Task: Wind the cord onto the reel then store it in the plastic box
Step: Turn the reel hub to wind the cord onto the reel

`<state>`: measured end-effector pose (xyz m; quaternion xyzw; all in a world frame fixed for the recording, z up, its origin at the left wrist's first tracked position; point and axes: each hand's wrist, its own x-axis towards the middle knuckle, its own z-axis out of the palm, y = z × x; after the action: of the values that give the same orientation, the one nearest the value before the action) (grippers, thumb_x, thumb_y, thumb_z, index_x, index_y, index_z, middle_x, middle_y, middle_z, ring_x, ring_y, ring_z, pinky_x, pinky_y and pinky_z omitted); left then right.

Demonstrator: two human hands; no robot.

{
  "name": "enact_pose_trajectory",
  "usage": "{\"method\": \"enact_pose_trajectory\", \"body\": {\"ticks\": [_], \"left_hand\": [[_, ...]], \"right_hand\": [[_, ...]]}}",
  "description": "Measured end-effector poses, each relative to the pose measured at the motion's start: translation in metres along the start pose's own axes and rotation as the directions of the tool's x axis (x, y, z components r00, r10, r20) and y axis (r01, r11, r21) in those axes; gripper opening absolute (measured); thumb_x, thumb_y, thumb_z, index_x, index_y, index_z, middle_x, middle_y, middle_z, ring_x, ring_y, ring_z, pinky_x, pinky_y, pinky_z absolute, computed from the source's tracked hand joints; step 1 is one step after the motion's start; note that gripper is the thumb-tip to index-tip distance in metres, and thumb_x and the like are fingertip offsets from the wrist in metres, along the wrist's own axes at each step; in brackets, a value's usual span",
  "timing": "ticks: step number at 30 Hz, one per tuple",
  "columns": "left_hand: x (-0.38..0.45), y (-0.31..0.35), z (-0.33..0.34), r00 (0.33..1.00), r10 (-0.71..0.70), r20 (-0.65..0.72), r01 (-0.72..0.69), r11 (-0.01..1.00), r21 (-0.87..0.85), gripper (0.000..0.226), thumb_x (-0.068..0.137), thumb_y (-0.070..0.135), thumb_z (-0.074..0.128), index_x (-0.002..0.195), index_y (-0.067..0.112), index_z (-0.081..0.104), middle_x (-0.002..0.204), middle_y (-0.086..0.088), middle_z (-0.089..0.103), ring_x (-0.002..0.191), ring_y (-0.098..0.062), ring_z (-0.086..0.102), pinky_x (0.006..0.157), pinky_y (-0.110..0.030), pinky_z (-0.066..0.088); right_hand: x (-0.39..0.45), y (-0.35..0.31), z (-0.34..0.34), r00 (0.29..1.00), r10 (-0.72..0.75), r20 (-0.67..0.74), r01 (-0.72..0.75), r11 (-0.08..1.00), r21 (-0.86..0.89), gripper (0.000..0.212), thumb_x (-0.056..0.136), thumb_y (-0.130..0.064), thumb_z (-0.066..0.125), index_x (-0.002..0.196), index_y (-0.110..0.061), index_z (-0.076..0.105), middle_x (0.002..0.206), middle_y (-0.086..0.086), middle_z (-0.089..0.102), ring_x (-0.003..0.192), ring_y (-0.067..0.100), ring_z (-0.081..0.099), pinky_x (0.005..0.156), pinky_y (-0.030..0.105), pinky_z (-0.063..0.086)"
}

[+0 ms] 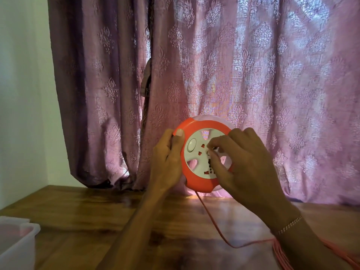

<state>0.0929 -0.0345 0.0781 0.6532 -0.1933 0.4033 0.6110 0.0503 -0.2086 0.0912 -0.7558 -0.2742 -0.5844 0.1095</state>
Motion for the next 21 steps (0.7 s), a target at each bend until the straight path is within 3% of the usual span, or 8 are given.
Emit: {"method": "enact_pose_trajectory", "body": {"ticks": [2, 4, 6, 10, 15, 18, 21], "left_hand": [[0.0, 0.001, 0.0, 1.0, 0.0, -0.002, 0.0, 1.0, 0.006, 0.05, 0.094, 0.062, 0.045, 0.089, 0.014, 0.055, 0.088, -0.019, 0.068, 0.079, -0.038, 0.066, 0.074, -0.061, 0.056], [-0.001, 0.003, -0.001, 1.0, 0.002, -0.008, -0.002, 1.0, 0.009, 0.047, 0.096, 0.058, 0.045, 0.089, 0.013, 0.056, 0.087, -0.017, 0.067, 0.074, -0.028, 0.064, 0.073, -0.06, 0.056], [-0.002, 0.004, -0.001, 1.0, 0.007, -0.009, -0.007, 1.0, 0.008, 0.051, 0.096, 0.058, 0.045, 0.092, 0.008, 0.056, 0.088, -0.021, 0.067, 0.079, -0.038, 0.066, 0.072, -0.061, 0.055], [-0.003, 0.005, -0.002, 1.0, 0.025, -0.003, -0.025, 1.0, 0.011, 0.05, 0.099, 0.053, 0.046, 0.093, 0.003, 0.055, 0.088, -0.023, 0.066, 0.085, -0.045, 0.063, 0.07, -0.059, 0.055], [-0.001, 0.004, -0.001, 0.999, 0.036, -0.004, -0.036, 0.999, 0.015, 0.053, 0.096, 0.059, 0.045, 0.089, 0.007, 0.053, 0.084, -0.022, 0.064, 0.07, -0.024, 0.06, 0.067, -0.055, 0.055], [-0.002, 0.005, 0.0, 0.999, 0.038, 0.009, -0.038, 0.999, 0.028, 0.046, 0.099, 0.052, 0.047, 0.087, 0.008, 0.054, 0.078, -0.02, 0.063, 0.067, -0.016, 0.056, 0.061, -0.048, 0.051], [-0.003, 0.003, 0.001, 0.998, 0.055, 0.014, -0.056, 0.997, 0.059, 0.043, 0.101, 0.046, 0.047, 0.087, 0.006, 0.055, 0.074, -0.014, 0.063, 0.064, -0.01, 0.054, 0.059, -0.039, 0.048]], "right_hand": [[0.0, 0.003, -0.002, 0.988, -0.089, 0.124, 0.087, 0.996, 0.022, 0.033, 0.082, -0.018, 0.046, 0.106, -0.025, 0.068, 0.125, 0.004, 0.061, 0.1, 0.028, 0.049, 0.082, 0.044, 0.049], [-0.001, 0.005, 0.0, 0.963, -0.143, 0.226, 0.147, 0.989, 0.002, 0.049, 0.073, -0.023, 0.039, 0.109, -0.036, 0.07, 0.14, 0.004, 0.054, 0.11, 0.028, 0.046, 0.088, 0.042, 0.047], [-0.002, 0.005, 0.004, 0.951, -0.146, 0.272, 0.162, 0.986, -0.037, 0.052, 0.072, -0.023, 0.042, 0.112, -0.042, 0.07, 0.142, 0.005, 0.052, 0.114, 0.027, 0.043, 0.09, 0.043, 0.045], [-0.004, 0.002, 0.003, 0.962, -0.107, 0.251, 0.142, 0.981, -0.129, 0.055, 0.077, -0.025, 0.033, 0.111, -0.045, 0.072, 0.136, 0.006, 0.058, 0.11, 0.028, 0.046, 0.082, 0.04, 0.041], [-0.004, -0.007, 0.001, 0.968, 0.047, 0.246, -0.013, 0.99, -0.141, 0.056, 0.08, -0.027, 0.047, 0.129, -0.05, 0.059, 0.117, 0.007, 0.057, 0.108, 0.03, 0.054, 0.076, 0.04, 0.046], [-0.006, -0.008, 0.002, 0.965, 0.147, 0.219, -0.116, 0.982, -0.148, 0.056, 0.079, -0.047, 0.059, 0.135, -0.049, 0.053, 0.101, 0.002, 0.058, 0.095, 0.024, 0.056, 0.074, 0.037, 0.044], [-0.005, -0.011, 0.004, 0.96, 0.226, 0.164, -0.195, 0.963, -0.185, 0.059, 0.08, -0.068, 0.054, 0.133, -0.044, 0.059, 0.091, -0.002, 0.069, 0.087, 0.024, 0.063, 0.074, 0.037, 0.039]]}}
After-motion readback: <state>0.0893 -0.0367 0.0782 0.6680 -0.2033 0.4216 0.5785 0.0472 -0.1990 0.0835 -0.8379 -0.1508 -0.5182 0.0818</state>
